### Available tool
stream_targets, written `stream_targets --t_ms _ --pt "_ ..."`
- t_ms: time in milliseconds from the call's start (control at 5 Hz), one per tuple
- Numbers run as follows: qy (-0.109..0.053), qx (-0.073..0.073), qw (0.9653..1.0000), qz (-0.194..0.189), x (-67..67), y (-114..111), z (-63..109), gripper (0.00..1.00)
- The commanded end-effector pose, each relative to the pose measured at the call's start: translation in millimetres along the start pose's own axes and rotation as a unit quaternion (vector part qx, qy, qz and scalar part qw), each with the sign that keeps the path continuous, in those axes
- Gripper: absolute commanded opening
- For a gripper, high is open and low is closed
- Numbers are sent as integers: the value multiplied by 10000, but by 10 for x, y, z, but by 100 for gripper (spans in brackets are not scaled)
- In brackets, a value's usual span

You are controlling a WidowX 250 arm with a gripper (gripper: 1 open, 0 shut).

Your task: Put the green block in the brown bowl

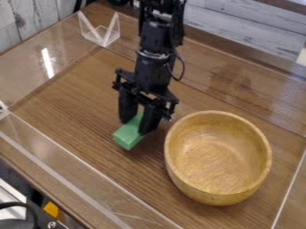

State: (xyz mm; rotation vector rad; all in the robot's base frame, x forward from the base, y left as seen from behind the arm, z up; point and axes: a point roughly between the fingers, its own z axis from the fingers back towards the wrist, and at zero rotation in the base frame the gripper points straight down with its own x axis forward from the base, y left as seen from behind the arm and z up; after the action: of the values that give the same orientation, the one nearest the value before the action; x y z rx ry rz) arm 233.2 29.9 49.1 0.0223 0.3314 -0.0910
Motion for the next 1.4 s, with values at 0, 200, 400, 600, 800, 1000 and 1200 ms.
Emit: stream_targets --t_ms 0,200,400,600,800,1000,1200 --pt "-368 122 9992 39 10 8 259 0" --pt "-494 190 9986 47 -32 -18 453 0" --pt "-659 174 9976 -76 -94 -192 683 0" --pt "-817 120 9961 -311 -151 -421 846 0" --pt "-910 113 9936 -667 -160 -742 866 0" --pt "-914 134 9917 -898 -175 -1060 812 0" --pt "-932 147 9885 -1186 -210 -1284 761 0"
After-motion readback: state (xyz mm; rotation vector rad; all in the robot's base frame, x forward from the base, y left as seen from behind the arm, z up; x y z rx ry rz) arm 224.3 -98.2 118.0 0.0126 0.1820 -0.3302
